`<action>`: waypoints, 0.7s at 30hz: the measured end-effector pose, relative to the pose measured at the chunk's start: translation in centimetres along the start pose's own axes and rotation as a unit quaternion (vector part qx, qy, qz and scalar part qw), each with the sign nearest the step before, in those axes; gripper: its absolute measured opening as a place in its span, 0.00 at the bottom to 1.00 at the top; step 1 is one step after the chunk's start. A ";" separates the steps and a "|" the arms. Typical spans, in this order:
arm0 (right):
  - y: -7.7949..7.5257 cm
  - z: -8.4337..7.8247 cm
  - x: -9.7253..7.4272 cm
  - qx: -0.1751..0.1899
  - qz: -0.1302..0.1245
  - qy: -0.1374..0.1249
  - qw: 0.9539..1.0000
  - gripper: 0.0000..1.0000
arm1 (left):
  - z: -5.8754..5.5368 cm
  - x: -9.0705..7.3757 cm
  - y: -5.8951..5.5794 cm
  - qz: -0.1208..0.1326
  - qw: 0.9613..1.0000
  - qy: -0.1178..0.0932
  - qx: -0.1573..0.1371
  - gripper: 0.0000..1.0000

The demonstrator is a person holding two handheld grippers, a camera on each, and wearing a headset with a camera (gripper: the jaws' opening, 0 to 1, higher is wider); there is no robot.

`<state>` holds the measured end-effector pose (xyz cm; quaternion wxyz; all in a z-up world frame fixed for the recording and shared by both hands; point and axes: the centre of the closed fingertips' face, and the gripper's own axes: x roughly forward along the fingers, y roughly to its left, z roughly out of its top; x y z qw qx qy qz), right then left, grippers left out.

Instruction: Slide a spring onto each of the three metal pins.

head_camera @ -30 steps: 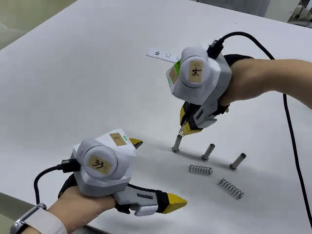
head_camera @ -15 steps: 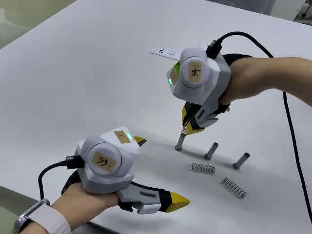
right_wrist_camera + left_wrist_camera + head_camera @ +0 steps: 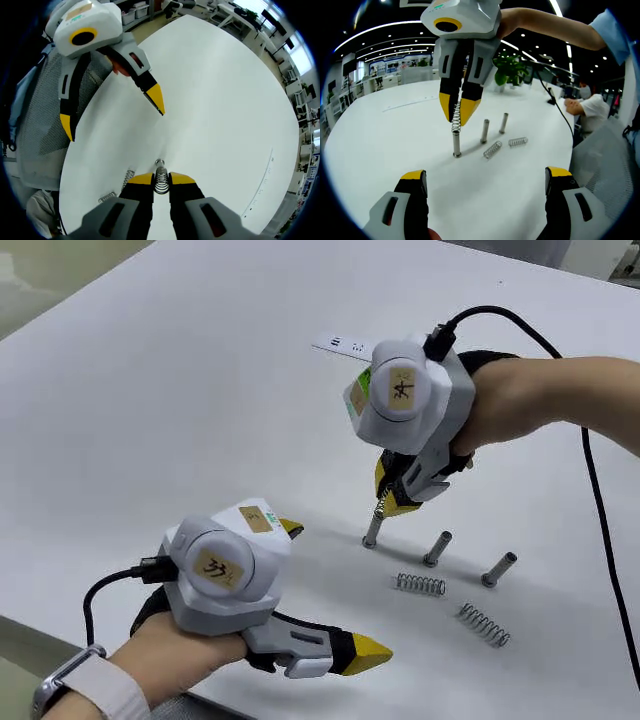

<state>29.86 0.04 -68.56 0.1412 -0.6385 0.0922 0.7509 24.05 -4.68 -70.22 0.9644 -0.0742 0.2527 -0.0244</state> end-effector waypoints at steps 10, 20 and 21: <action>-0.2 0.1 0.0 -0.004 0.004 0.001 1.000 0.12 | -0.1 0.1 -0.1 -0.005 1.000 0.002 -0.002 1.00; -0.1 0.1 0.0 -0.006 0.003 0.002 1.000 0.12 | -0.2 0.1 -0.2 -0.007 1.000 0.003 -0.002 1.00; 0.0 0.1 0.1 -0.006 0.004 0.003 1.000 0.12 | -0.2 0.2 -0.2 -0.008 1.000 0.003 -0.003 1.00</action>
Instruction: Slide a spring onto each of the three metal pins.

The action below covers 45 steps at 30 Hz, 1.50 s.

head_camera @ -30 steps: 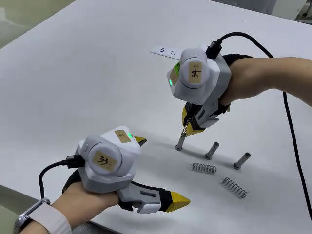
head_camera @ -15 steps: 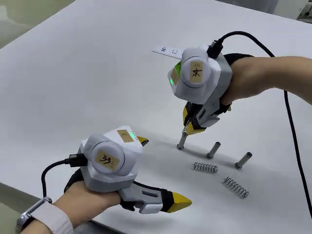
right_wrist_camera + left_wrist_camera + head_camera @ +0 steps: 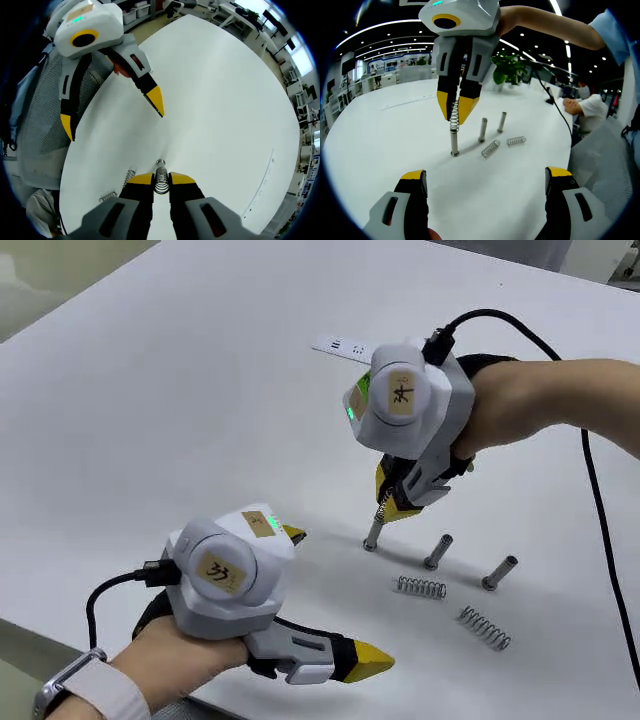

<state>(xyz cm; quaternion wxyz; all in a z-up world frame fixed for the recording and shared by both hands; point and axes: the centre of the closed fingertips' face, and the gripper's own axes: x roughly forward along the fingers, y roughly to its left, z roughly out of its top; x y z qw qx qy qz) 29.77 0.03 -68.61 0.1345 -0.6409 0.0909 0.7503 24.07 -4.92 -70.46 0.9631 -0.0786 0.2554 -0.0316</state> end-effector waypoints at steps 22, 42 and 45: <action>-0.1 -0.4 1.4 -0.015 0.009 0.020 1.000 0.12 | 0.1 0.0 0.0 0.000 1.000 0.001 -0.003 1.00; 0.2 -0.9 3.8 -0.018 0.010 0.045 0.999 0.13 | -0.1 0.1 0.0 -0.003 1.000 0.003 -0.006 1.00; 0.2 -0.9 4.3 -0.012 0.010 0.044 0.999 0.13 | -0.2 0.1 0.0 -0.004 1.000 0.004 -0.007 1.00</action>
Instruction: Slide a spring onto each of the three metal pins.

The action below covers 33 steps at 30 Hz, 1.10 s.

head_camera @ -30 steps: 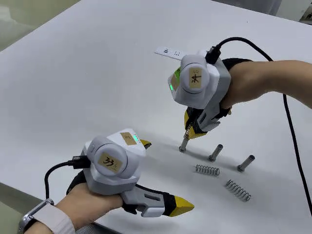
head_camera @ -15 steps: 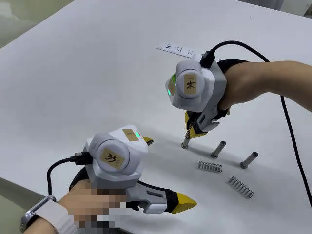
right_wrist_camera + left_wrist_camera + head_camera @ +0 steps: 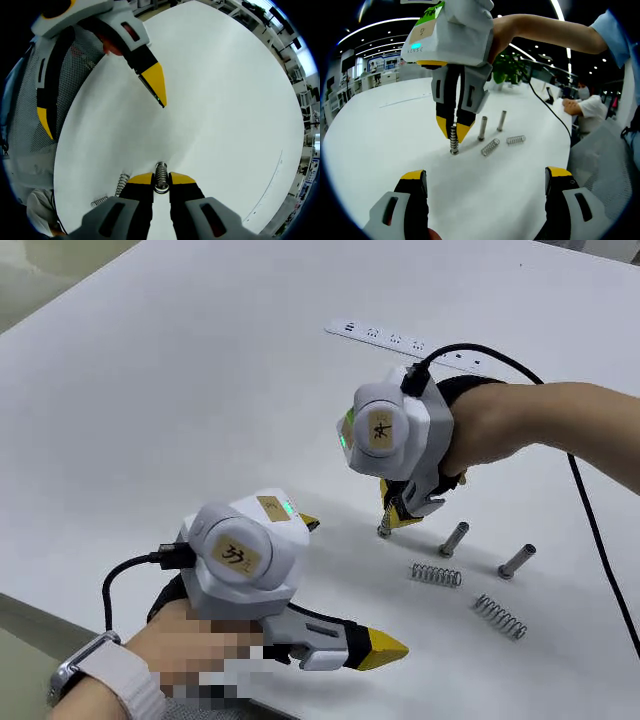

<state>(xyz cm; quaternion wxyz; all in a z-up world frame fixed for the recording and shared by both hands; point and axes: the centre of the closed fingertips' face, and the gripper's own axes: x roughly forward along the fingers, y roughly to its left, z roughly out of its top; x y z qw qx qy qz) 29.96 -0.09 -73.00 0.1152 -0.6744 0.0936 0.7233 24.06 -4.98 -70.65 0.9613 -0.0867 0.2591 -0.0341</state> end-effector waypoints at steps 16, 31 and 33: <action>-0.1 0.1 0.9 -0.005 -0.001 0.005 1.000 0.13 | 0.0 0.0 -0.2 -0.002 1.000 0.002 -0.001 1.00; 0.0 -0.1 1.0 0.011 0.006 -0.015 1.000 0.30 | -0.2 0.1 -0.3 -0.004 1.000 0.002 0.000 1.00; 0.1 0.0 0.8 0.014 0.002 -0.027 1.000 0.38 | -0.2 0.1 -0.3 -0.005 1.000 0.002 0.000 1.00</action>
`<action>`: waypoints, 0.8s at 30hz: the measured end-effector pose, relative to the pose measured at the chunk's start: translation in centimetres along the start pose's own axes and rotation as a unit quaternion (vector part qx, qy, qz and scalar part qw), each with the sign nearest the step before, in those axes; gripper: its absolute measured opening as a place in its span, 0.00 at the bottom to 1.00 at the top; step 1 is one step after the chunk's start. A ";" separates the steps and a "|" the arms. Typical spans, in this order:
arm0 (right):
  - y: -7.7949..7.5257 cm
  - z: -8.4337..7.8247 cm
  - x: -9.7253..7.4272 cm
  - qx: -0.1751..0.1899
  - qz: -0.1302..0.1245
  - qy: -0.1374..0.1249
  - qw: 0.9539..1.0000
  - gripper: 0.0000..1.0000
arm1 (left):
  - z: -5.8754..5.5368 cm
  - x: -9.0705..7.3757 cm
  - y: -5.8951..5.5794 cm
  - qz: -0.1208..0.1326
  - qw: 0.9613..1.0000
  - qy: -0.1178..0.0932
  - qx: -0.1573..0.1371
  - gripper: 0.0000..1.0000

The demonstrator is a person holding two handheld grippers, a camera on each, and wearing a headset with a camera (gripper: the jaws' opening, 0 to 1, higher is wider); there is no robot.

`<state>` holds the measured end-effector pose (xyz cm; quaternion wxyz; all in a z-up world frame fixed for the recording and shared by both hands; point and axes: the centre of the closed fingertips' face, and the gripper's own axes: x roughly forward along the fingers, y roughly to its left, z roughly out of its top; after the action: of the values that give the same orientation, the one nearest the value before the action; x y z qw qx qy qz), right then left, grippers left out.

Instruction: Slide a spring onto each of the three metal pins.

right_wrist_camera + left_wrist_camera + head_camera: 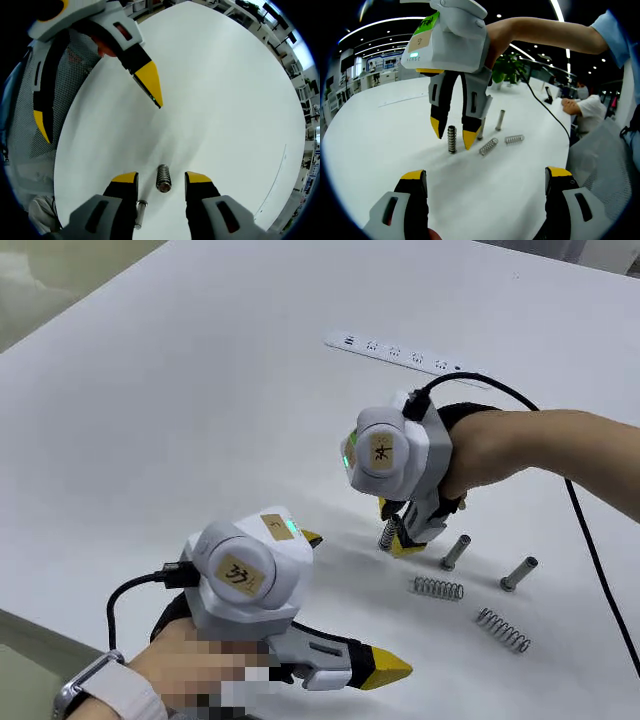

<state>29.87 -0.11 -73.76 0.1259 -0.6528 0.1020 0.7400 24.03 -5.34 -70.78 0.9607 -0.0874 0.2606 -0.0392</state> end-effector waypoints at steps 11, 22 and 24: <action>0.5 0.3 -0.7 0.041 -0.010 -0.058 0.997 0.76 | 0.1 -0.1 0.1 0.001 1.000 -0.002 -0.001 1.00; 0.5 -0.1 -1.4 0.080 -0.038 -0.092 0.992 0.99 | 0.1 -0.1 0.1 0.000 1.000 -0.003 -0.003 1.00; 0.7 -0.3 -1.6 0.090 -0.043 -0.102 0.990 0.99 | 0.1 -0.1 0.0 -0.001 1.000 -0.003 -0.003 1.00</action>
<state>30.13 -0.92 -72.26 0.2254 -0.5637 0.1265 0.7845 24.00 -5.27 -70.68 0.9612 -0.0907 0.2575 -0.0389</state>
